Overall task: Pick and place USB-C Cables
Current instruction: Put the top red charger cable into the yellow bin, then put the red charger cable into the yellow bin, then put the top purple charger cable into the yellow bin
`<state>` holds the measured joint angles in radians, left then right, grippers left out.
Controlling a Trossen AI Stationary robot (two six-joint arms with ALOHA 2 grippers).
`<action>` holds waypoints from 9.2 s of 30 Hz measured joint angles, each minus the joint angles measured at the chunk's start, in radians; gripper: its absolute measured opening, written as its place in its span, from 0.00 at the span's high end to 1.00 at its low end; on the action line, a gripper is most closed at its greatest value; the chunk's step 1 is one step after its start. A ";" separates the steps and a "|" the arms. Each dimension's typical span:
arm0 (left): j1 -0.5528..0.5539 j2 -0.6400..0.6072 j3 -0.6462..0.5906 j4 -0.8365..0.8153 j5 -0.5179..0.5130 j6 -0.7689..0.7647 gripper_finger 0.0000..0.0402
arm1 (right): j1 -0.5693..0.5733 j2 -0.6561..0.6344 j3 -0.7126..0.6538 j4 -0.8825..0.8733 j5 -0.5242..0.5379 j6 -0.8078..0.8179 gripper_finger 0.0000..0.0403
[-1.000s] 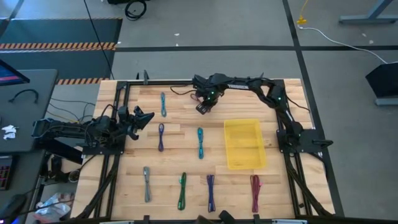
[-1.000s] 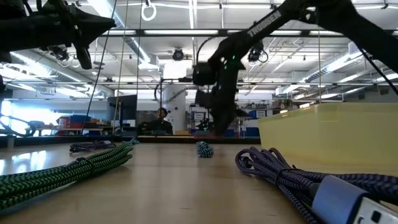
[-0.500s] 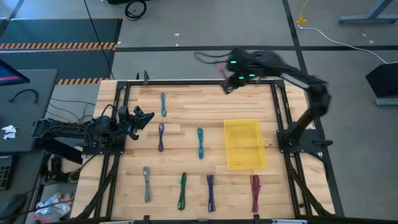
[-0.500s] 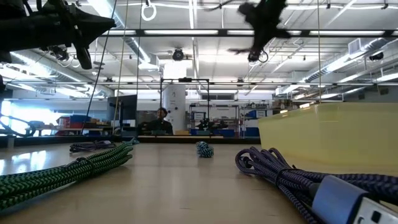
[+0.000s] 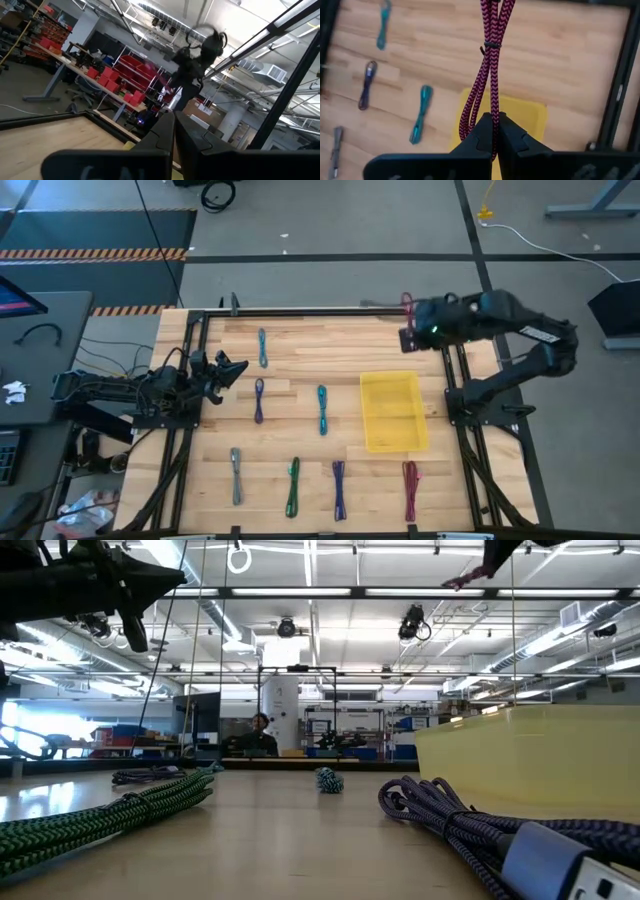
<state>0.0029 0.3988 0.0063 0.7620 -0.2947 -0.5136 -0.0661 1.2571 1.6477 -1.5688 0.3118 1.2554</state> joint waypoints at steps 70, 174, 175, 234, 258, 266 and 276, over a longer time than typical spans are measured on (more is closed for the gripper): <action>0.000 0.000 0.000 -0.038 0.000 0.000 0.95 | 0.366 0.029 -1.074 0.791 -0.381 0.443 0.86; 0.000 0.000 0.000 -0.057 0.030 -0.017 0.95 | 0.694 0.530 -0.217 0.749 -0.354 0.559 0.96; 0.000 0.000 0.000 -0.057 0.030 -0.021 0.95 | 0.673 0.521 -0.194 0.676 -0.344 0.521 0.96; 0.001 0.000 0.000 -0.058 -0.001 -0.015 0.95 | 0.316 0.117 -0.987 0.746 -0.467 0.269 0.96; 0.000 0.000 0.000 -0.058 0.000 -0.016 0.95 | 0.314 0.117 -0.969 0.756 -0.446 0.260 0.67; 0.001 0.000 0.000 -0.058 -0.001 -0.024 0.95 | 0.289 0.117 -0.809 0.622 -0.410 0.179 0.65; -0.002 0.001 0.035 -0.405 -0.003 -0.092 0.95 | 0.237 0.116 -0.433 0.353 -0.215 0.029 0.65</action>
<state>0.0012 0.3999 0.0417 0.3573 -0.2976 -0.6058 0.1709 1.3735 1.2148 -1.2159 0.0970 1.2839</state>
